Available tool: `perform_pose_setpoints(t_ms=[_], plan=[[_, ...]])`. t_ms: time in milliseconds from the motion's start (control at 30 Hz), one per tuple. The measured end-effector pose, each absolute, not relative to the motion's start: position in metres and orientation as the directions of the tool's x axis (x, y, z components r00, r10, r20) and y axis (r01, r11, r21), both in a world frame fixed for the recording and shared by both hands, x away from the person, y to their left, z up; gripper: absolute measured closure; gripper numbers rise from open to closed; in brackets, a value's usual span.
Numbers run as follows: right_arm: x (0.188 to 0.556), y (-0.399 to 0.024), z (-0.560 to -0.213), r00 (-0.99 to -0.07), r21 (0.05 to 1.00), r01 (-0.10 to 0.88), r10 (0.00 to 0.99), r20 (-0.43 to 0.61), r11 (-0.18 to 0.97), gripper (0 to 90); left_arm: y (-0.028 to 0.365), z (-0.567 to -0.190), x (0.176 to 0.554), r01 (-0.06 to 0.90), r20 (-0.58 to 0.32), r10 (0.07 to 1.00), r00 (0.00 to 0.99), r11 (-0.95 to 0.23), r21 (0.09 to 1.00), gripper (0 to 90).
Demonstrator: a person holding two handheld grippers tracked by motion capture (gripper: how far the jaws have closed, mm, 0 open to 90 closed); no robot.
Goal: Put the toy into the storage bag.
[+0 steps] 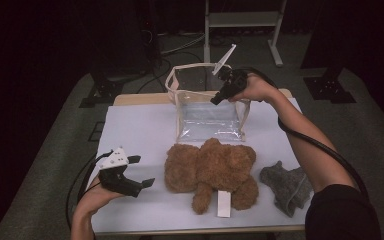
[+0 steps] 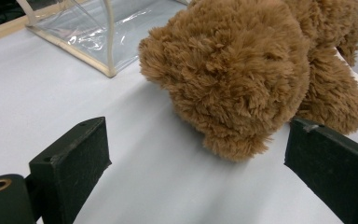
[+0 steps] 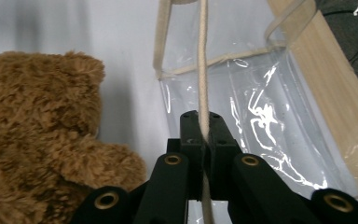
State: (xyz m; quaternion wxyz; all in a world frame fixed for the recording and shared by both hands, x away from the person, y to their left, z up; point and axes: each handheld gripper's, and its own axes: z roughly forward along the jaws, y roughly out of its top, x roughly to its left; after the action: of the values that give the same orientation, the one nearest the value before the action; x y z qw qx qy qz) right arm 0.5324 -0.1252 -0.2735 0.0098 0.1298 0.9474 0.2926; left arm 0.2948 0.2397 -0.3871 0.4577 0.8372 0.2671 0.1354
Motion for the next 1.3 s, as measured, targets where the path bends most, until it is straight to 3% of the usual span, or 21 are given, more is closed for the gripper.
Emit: perform_pose_setpoints(t_ms=[1300], plan=[[0.454,-0.135,-0.275,-0.989,0.576,0.144,0.109,0.095,0.804,87.1,0.239,-0.385,0.292,0.312,-0.011,0.564,0.826,-0.44,0.842,5.6]])
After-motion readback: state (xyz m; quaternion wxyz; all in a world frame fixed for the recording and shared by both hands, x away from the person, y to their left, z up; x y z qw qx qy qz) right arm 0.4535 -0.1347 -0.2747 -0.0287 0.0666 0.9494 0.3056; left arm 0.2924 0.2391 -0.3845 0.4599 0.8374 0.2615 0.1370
